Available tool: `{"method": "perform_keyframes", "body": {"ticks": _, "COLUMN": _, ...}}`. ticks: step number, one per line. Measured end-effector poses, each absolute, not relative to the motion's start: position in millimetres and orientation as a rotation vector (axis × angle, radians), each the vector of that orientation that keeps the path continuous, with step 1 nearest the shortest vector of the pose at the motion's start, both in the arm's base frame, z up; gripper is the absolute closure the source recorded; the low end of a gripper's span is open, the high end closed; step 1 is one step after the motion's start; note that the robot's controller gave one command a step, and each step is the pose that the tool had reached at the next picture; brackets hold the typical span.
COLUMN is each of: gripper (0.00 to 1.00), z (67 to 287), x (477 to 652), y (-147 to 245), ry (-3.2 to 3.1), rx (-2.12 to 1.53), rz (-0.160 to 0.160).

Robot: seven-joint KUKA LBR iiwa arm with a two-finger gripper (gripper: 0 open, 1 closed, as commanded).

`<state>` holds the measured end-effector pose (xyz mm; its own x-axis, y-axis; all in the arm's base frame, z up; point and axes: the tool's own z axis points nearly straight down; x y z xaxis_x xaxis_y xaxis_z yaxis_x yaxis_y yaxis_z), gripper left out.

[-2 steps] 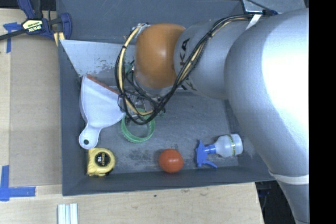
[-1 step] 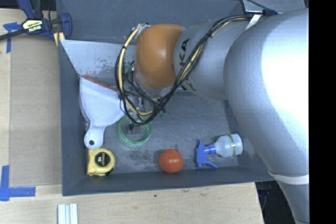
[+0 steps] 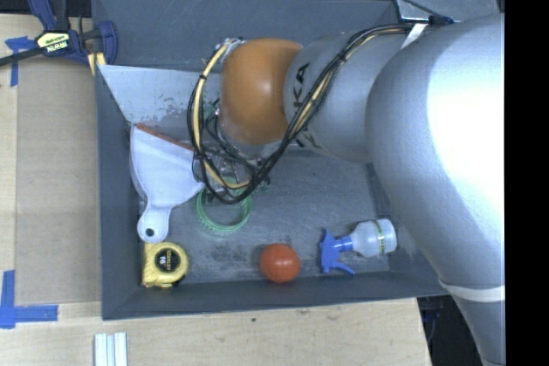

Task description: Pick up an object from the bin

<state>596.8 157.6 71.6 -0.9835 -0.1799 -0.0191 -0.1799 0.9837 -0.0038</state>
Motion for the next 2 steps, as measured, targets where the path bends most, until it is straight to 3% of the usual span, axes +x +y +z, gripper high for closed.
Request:
{"method": "perform_keyframes", "body": {"ticks": 1, "gripper": 0.0, "z": 70.8, "x": 596.6, "y": 157.2, "ry": 3.111, "rx": -0.28, "rz": -0.004}}
{"method": "perform_keyframes", "body": {"ticks": 2, "gripper": 1.0, "z": 71.6, "x": 596.7, "y": 157.7, "ry": 3.11, "rx": -0.282, "rz": -0.003}}
